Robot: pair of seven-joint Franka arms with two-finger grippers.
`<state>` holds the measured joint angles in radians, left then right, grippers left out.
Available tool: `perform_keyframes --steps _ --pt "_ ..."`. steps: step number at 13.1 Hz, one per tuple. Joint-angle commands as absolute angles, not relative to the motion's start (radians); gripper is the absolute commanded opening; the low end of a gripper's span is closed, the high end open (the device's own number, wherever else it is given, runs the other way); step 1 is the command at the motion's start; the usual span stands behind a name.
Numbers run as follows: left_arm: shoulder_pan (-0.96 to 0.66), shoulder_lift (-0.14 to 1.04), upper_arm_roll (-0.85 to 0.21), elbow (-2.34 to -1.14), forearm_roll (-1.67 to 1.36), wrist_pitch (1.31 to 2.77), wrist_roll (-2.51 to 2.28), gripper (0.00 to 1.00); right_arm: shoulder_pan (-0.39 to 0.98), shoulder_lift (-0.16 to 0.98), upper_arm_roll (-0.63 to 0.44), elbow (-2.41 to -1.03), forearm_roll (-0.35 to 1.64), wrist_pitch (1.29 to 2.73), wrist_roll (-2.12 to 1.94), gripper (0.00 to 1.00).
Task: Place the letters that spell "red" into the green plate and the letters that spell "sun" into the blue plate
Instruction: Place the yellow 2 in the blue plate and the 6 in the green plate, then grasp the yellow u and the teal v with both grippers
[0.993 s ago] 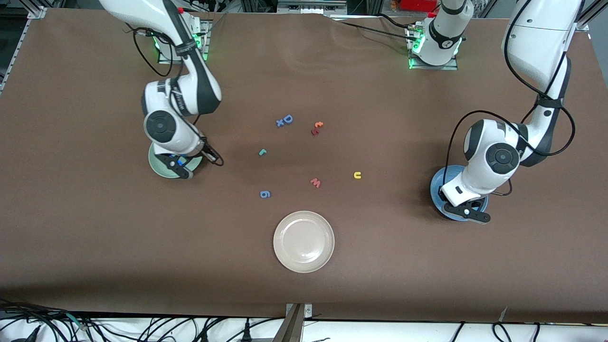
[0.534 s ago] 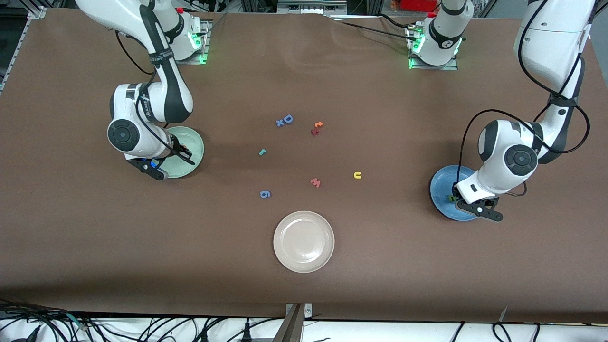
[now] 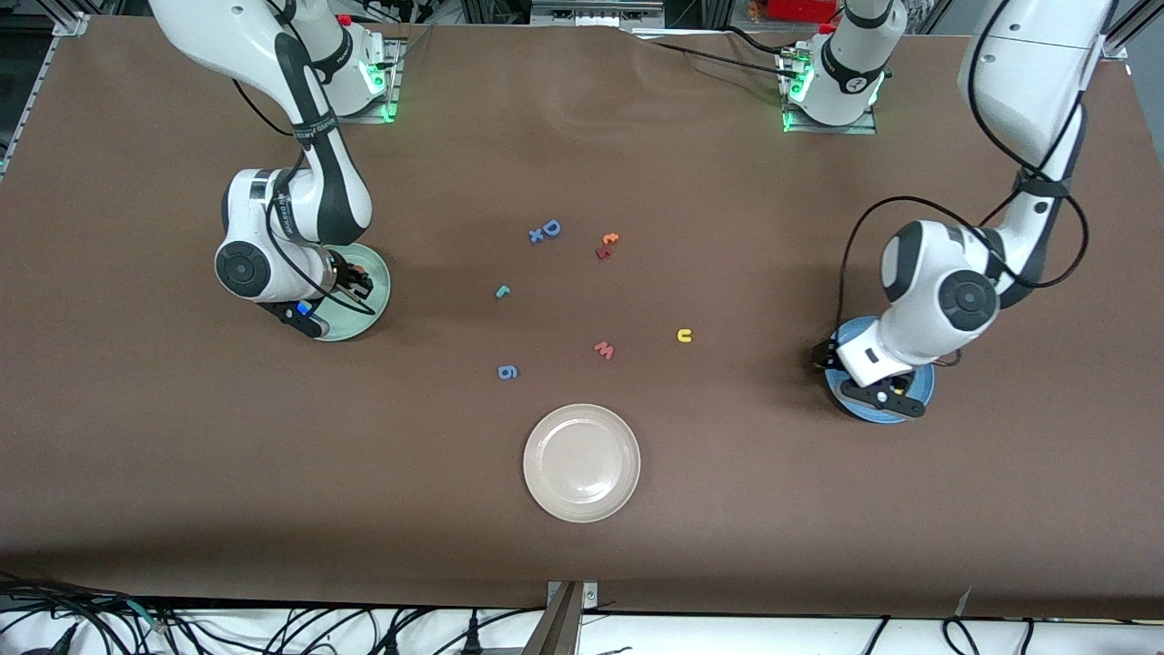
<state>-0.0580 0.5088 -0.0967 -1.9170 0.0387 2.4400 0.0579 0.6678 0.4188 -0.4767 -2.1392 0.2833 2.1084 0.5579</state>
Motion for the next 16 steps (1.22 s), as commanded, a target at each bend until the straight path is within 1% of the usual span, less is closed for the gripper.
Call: perform_keyframes --steps 1,3,5,8,10,12,14,16 --pt "-0.15 0.488 -0.091 -1.931 0.014 2.422 -0.157 1.0 0.66 0.417 -0.476 -2.138 0.308 2.103 0.528 1.0" --pt "-0.192 0.494 -0.116 -1.93 0.015 2.422 -0.247 1.0 0.663 0.407 -0.471 -2.131 0.308 2.1 0.537 1.0" --pt "-0.234 0.515 -0.12 -1.922 0.014 2.431 -0.316 1.0 0.672 0.397 -0.45 -2.087 0.308 2.062 0.563 1.0" --pt "-0.303 0.554 -0.12 -1.893 0.014 2.444 -0.432 1.0 0.676 0.403 -0.344 -2.017 0.308 2.072 0.748 1.0" --pt "-0.346 0.584 -0.12 -1.893 0.015 2.498 -0.523 1.0 0.718 0.41 -0.299 -2.008 0.308 2.15 0.886 0.99" --pt "-0.371 0.604 -0.12 -1.893 0.024 2.51 -0.586 1.0 0.779 0.437 -0.296 -2.008 0.308 2.241 0.983 0.98" --pt "-0.38 0.615 -0.12 -1.893 0.023 2.528 -0.594 0.99 0.843 0.471 -0.295 -2.008 0.308 2.331 1.073 0.95" --pt "-0.382 0.624 -0.12 -1.893 0.021 2.533 -0.594 0.98 0.88 0.494 -0.295 -2.009 0.308 2.379 1.135 0.92"
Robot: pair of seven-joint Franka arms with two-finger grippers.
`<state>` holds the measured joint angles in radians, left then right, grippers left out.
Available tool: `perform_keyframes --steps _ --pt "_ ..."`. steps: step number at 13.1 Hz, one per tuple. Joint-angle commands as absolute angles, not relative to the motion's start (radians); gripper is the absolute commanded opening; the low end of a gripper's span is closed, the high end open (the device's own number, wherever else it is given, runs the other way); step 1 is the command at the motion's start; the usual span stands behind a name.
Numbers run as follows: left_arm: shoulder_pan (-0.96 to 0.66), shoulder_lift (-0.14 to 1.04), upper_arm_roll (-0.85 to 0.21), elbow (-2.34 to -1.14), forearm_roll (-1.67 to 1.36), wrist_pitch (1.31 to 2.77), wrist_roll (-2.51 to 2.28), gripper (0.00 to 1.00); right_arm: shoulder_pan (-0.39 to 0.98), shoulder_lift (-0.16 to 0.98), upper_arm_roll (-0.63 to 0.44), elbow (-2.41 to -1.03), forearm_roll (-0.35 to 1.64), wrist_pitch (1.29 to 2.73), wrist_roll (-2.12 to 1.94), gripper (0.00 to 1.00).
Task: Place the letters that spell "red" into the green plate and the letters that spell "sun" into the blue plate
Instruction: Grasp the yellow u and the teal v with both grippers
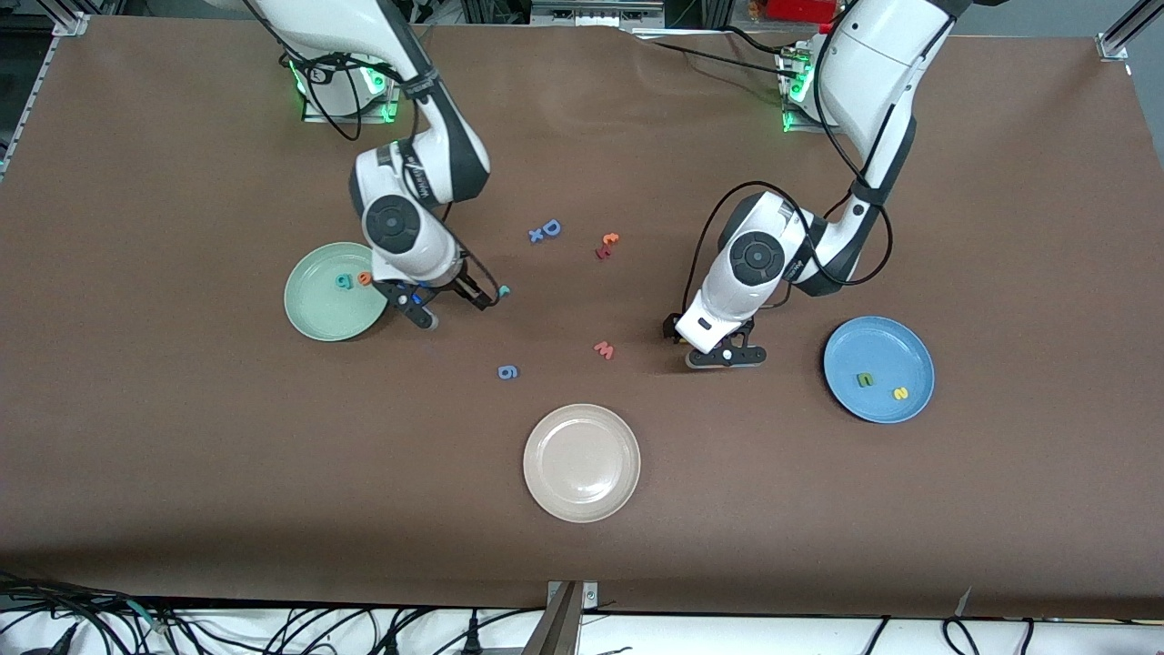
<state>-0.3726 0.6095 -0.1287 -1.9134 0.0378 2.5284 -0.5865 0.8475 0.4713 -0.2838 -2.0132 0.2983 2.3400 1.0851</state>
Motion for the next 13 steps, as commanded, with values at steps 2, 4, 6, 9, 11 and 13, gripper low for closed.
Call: perform_keyframes --steps 2,4,6,9,11,13 --pt "-0.393 0.629 -0.12 -1.893 0.021 2.533 -0.594 0.98 0.903 0.506 -0.295 -2.011 0.308 2.411 1.184 0.92" --pt "-0.4 0.643 -0.12 -1.893 0.018 2.534 -0.595 0.96 0.92 0.526 -0.295 -2.011 0.308 2.448 1.209 0.87" --pt "-0.405 0.647 -0.12 -1.893 0.017 2.534 -0.595 0.96 0.925 0.541 -0.293 -2.013 0.308 2.48 1.233 0.87" --pt "-0.41 0.649 -0.118 -1.893 0.02 2.534 -0.595 0.76 0.95 0.564 -0.293 -2.017 0.308 2.514 1.258 0.81" --pt "-0.41 0.649 -0.118 -1.893 0.02 2.534 -0.595 0.6 0.95 0.568 -0.293 -2.017 0.308 2.52 1.259 0.72" --pt "-0.41 0.649 -0.118 -1.893 0.02 2.534 -0.594 0.51 0.951 0.568 -0.293 -2.02 0.308 2.517 1.258 0.5"
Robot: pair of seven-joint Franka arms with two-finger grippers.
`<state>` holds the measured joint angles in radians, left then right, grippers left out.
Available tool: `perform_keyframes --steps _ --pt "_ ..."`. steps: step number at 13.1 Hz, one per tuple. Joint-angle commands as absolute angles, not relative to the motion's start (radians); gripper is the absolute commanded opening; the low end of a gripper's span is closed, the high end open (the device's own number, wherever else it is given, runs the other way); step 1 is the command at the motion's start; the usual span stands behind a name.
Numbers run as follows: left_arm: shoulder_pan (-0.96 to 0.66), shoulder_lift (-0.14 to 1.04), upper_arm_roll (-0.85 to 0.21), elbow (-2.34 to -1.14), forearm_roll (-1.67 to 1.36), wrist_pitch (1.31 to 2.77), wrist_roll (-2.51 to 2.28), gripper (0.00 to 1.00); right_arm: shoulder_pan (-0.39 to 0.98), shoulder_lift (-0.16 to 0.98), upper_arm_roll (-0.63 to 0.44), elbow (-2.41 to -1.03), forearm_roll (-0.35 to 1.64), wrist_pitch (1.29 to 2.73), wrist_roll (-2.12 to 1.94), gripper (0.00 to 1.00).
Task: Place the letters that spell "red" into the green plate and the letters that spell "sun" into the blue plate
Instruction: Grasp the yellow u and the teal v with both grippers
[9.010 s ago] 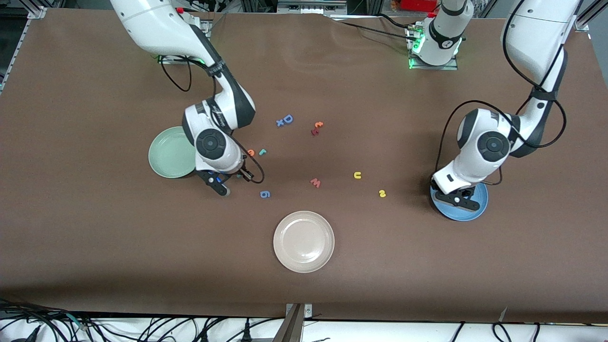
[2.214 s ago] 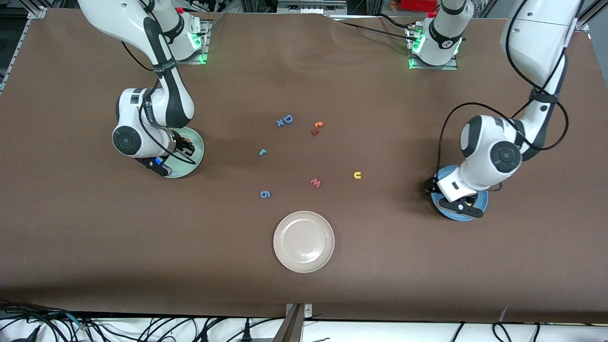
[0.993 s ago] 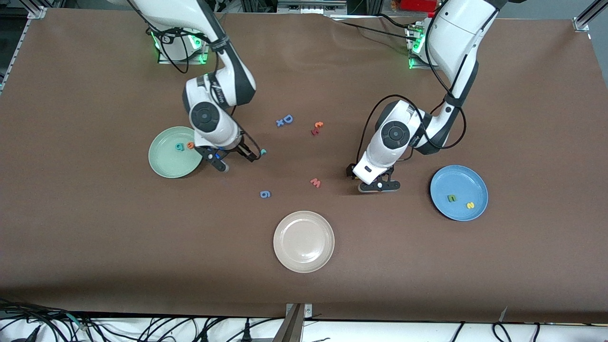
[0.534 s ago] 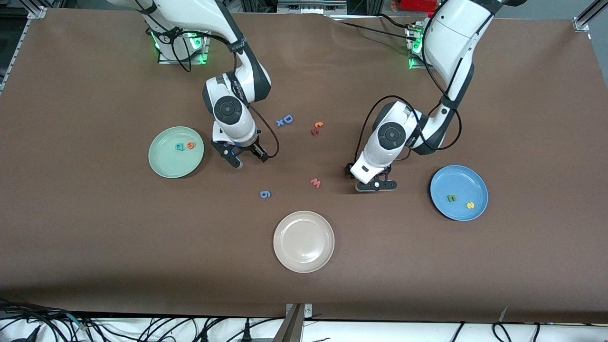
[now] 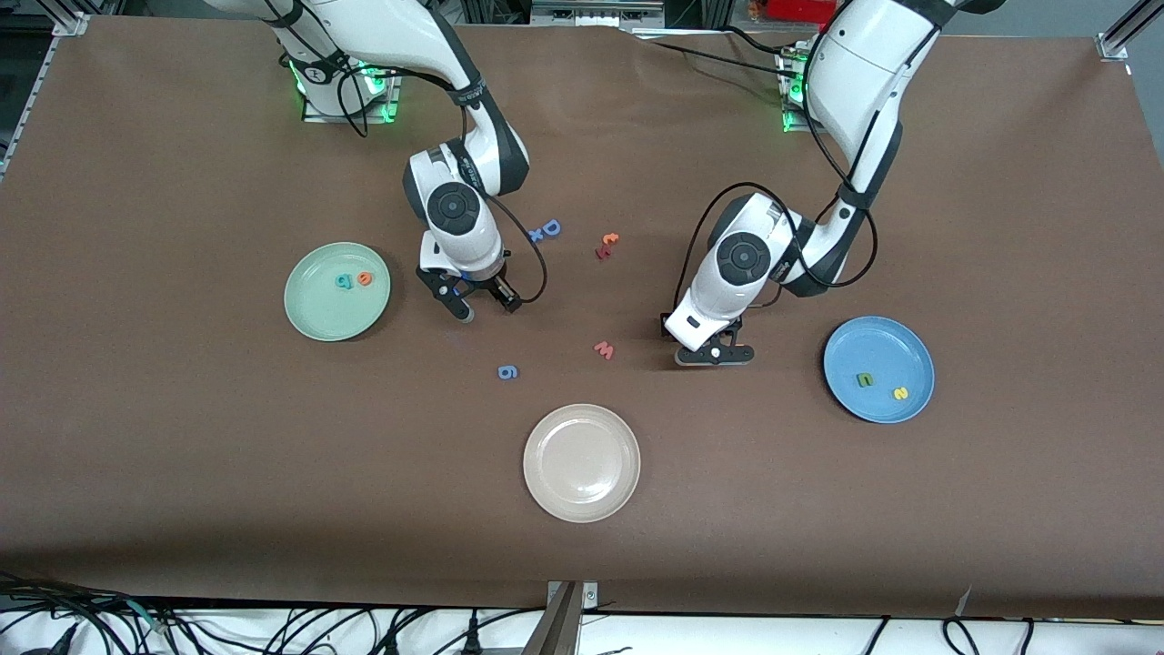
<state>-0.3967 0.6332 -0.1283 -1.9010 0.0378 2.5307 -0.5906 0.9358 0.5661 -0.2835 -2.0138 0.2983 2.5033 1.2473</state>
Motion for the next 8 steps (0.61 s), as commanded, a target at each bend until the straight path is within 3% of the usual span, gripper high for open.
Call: perform_keyframes --steps 1,3,5,8 --pt "-0.41 0.649 -0.118 -1.893 0.021 2.534 -0.595 0.47 0.951 0.568 -0.293 -2.02 0.308 2.517 1.258 0.38" --pt "-0.41 0.649 -0.118 -1.893 0.021 2.545 -0.595 0.35 0.951 0.568 -0.293 -2.02 0.308 2.516 1.256 0.19" --pt "-0.408 0.647 -0.118 -1.893 0.015 2.545 -0.595 0.11 0.951 0.566 -0.293 -2.019 0.308 2.513 1.25 0.1" --pt "-0.402 0.64 -0.114 -1.893 0.015 2.545 -0.585 0.06 0.95 0.557 -0.298 -2.016 0.308 2.51 1.235 0.06"
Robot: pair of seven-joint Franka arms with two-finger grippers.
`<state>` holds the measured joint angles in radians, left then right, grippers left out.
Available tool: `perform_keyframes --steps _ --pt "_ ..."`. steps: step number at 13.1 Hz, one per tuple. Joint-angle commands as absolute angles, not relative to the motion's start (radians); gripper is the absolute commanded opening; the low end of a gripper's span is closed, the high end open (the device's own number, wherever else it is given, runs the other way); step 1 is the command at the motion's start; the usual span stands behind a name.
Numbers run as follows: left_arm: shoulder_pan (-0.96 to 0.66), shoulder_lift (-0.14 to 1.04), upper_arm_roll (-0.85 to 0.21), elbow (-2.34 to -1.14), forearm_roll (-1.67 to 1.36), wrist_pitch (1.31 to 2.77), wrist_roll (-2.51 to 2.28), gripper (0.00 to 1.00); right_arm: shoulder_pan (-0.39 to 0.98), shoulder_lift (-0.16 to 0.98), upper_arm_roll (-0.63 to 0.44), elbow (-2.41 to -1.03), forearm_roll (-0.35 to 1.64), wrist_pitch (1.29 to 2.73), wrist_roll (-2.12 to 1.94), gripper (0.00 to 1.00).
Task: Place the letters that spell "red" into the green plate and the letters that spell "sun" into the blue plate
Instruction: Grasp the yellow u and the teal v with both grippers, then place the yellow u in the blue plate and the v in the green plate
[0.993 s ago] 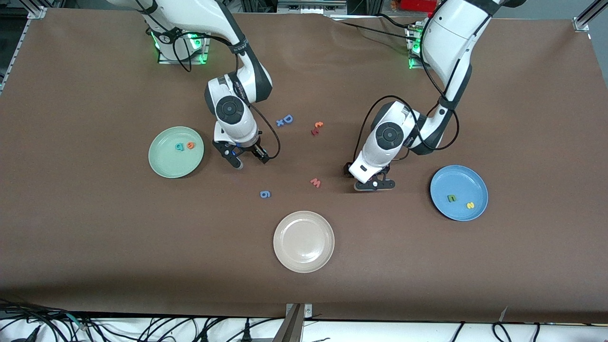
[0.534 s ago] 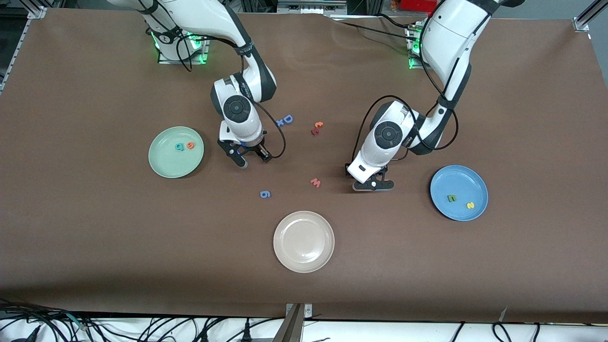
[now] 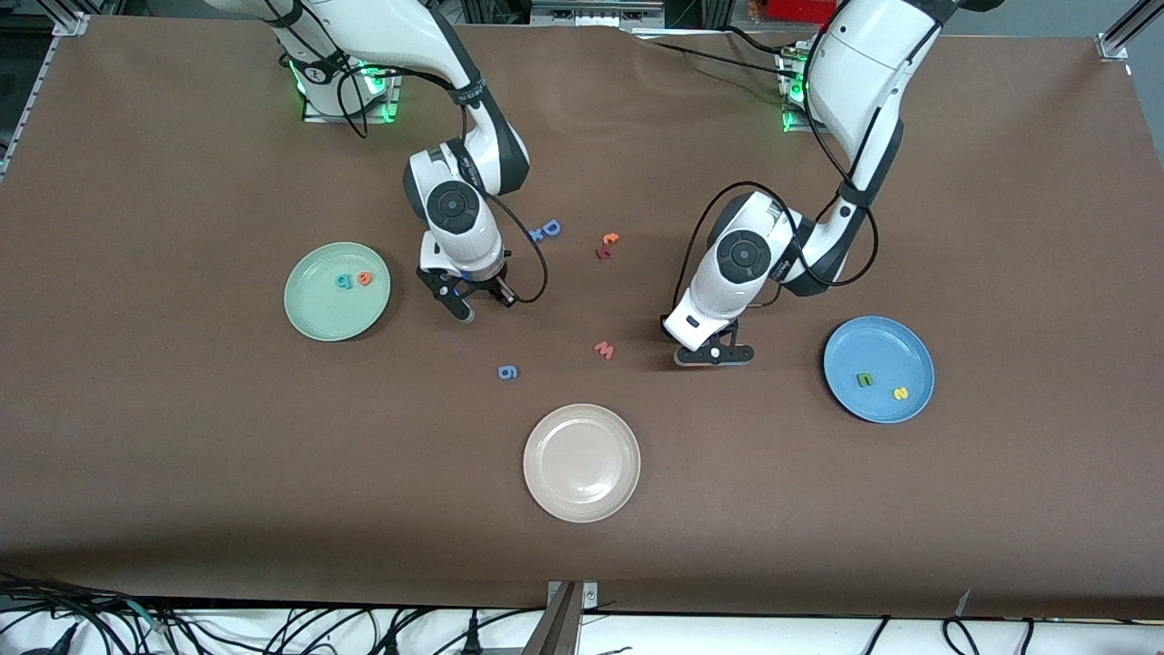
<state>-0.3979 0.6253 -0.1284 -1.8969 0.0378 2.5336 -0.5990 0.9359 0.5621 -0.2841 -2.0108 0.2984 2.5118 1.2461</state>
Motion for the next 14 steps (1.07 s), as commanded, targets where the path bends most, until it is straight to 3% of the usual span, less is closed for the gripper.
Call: perform_keyframes --steps 1,7,14 --pt "-0.397 0.631 -0.104 -1.893 0.02 2.543 -0.572 0.06 0.948 0.549 -0.301 -2.014 0.308 2.499 1.233 0.06" --pt "-0.211 0.523 -0.052 -1.893 0.014 2.415 -0.076 0.06 0.945 0.479 -0.382 -1.991 0.307 2.36 1.091 0.03" --pt "-0.057 0.537 0.002 -1.904 0.014 2.414 0.334 0.07 0.945 0.38 -0.665 -2.003 0.308 2.082 0.507 0.04"
